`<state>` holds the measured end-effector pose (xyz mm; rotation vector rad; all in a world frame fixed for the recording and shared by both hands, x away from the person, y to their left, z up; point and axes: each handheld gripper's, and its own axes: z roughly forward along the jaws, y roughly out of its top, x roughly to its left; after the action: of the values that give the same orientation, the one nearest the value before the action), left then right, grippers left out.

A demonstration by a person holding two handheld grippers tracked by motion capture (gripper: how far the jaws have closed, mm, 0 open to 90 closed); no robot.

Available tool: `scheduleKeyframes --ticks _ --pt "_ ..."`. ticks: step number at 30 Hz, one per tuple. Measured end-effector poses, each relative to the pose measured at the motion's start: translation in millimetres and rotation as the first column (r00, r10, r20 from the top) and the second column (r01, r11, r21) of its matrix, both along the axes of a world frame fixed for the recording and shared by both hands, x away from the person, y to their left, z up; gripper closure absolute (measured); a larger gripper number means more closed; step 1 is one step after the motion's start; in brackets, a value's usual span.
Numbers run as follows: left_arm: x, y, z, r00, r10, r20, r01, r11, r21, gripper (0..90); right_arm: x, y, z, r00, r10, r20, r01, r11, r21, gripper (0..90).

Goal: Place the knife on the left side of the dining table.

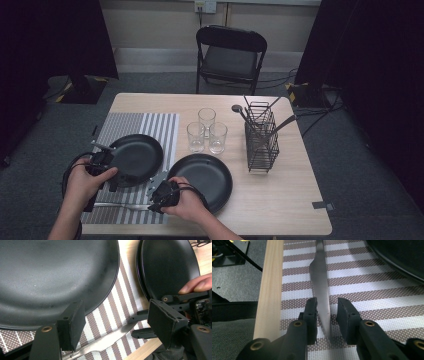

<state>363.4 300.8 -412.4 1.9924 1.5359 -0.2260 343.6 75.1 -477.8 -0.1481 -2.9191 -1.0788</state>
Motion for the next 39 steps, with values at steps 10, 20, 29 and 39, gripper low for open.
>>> scheduleKeyframes --ticks 10,20,29,39 --pt "0.0 -1.8 -0.4 1.0 0.001 -0.002 -0.001 1.0 0.002 30.4 2.1 -7.9 12.4 0.9998 -0.007 -0.016 0.007 1.0 0.005 60.3" --pt "1.0 -2.3 -1.5 0.9999 -0.016 0.001 0.016 0.9999 0.005 30.2 9.6 -22.2 25.0 0.9988 -0.031 -0.037 0.032 0.9992 0.022 48.1" --pt "1.3 -5.4 -2.0 0.9996 -0.027 0.005 0.027 0.9996 0.007 29.1 13.2 -31.4 34.3 0.9979 -0.048 -0.044 0.05 0.9983 0.031 37.8" --pt "1.3 -5.8 -1.7 0.9995 -0.025 0.018 0.025 0.9997 0.007 26.9 19.7 -43.6 42.0 0.9938 -0.097 -0.055 0.099 0.9944 0.037 26.9"
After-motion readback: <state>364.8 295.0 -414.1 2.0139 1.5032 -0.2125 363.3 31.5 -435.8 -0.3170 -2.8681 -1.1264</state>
